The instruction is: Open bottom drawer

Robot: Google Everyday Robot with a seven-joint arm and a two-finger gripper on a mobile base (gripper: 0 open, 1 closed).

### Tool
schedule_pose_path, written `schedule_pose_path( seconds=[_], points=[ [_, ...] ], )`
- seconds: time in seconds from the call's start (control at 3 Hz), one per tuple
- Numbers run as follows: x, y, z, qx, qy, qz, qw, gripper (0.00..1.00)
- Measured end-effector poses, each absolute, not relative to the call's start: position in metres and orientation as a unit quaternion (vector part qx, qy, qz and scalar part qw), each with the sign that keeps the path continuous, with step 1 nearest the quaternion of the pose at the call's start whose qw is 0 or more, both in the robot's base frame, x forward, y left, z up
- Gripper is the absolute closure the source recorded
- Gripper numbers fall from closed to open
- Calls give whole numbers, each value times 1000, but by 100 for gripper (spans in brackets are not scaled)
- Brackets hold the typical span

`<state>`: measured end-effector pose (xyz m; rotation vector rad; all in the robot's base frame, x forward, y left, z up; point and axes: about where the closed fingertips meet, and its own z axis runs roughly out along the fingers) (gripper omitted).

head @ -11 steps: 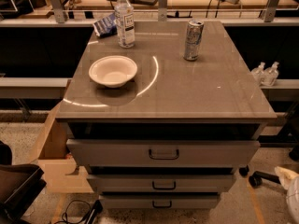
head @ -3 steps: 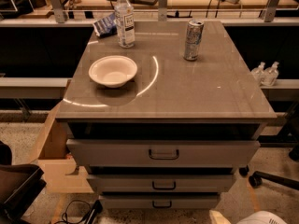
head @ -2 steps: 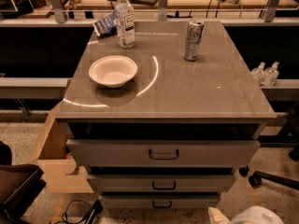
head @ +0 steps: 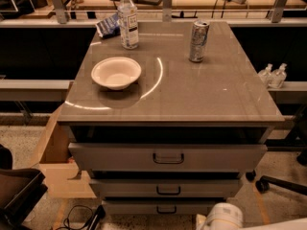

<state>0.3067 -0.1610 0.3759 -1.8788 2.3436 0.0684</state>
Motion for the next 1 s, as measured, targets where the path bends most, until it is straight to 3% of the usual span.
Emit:
schedule_pose_path(
  seconds=[0.67,1.0],
  points=[
    [309,-128,296,-637,770,-14,37,0],
    [334,-118,283,-661,746,-56,62,0]
  ],
)
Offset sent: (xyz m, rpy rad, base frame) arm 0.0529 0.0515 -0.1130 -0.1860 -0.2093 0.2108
